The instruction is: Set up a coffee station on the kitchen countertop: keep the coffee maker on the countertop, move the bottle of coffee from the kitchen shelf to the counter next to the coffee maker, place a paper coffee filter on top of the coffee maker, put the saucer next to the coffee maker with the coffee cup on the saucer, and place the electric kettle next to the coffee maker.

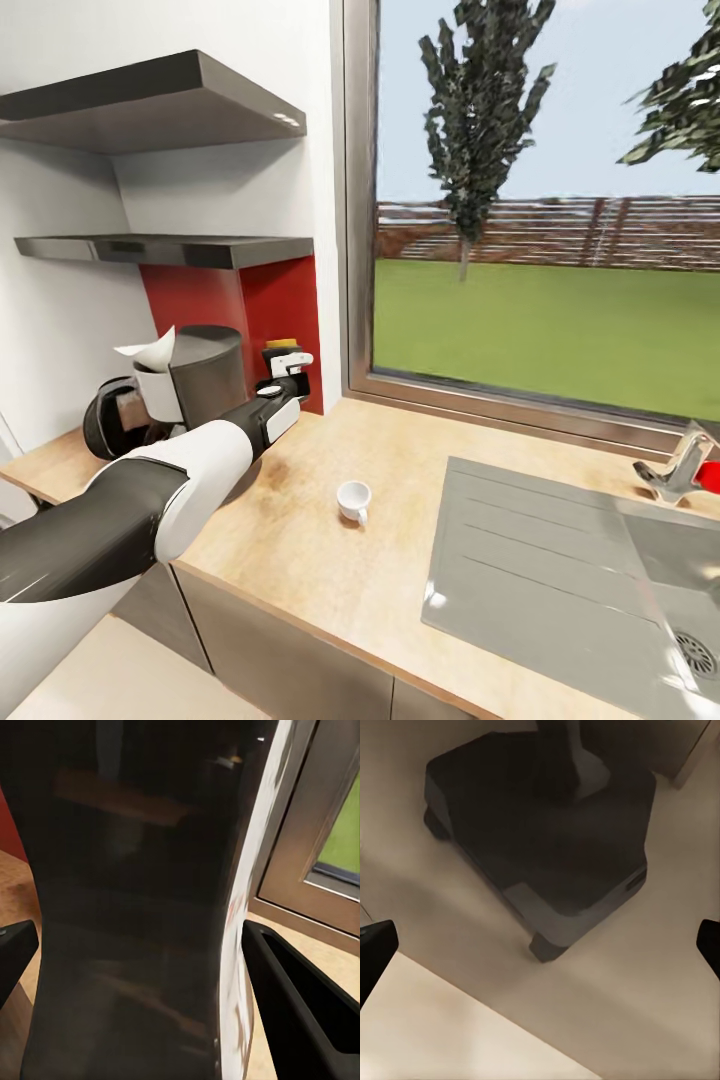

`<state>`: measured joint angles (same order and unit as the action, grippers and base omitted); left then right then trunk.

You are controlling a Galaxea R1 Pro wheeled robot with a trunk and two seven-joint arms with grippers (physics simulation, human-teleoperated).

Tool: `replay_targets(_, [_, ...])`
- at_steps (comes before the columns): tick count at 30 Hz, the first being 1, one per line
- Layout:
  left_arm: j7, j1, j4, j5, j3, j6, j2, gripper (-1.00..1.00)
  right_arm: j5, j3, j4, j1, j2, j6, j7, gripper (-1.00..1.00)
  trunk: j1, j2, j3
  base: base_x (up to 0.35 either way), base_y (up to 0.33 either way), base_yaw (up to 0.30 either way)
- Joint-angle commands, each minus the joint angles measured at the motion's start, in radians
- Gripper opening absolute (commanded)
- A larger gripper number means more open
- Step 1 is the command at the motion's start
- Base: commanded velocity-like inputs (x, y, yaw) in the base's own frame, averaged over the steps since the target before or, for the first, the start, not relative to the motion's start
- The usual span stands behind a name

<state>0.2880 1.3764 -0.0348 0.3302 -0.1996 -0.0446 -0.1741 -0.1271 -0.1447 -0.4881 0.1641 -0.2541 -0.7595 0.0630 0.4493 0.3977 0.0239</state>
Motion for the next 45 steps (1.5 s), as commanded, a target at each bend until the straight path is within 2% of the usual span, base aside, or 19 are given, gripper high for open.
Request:
replay_targets(1, [0.003, 0.001, 0.001, 0.009, -0.009, -0.003, 0.000, -1.00, -0.011, -0.004, -0.001, 0.000, -0.001, -0.001, 0.006, 1.00, 0.001, 0.002, 0.002, 0.000, 0.000, 0.000])
replay_targets(17, [0.003, 0.001, 0.001, 0.009, -0.009, -0.004, 0.000, -1.00, -0.011, -0.004, -0.001, 0.000, -0.001, -0.001, 0.006, 1.00, 0.001, 0.002, 0.010, 0.000, 0.000, 0.000])
replay_targets(45, [0.003, 0.001, 0.001, 0.009, -0.009, -0.003, 0.000, -1.00, -0.011, -0.004, -0.001, 0.000, -0.001, 0.000, 0.006, 1.00, 0.001, 0.002, 0.038, 0.000, 0.000, 0.000])
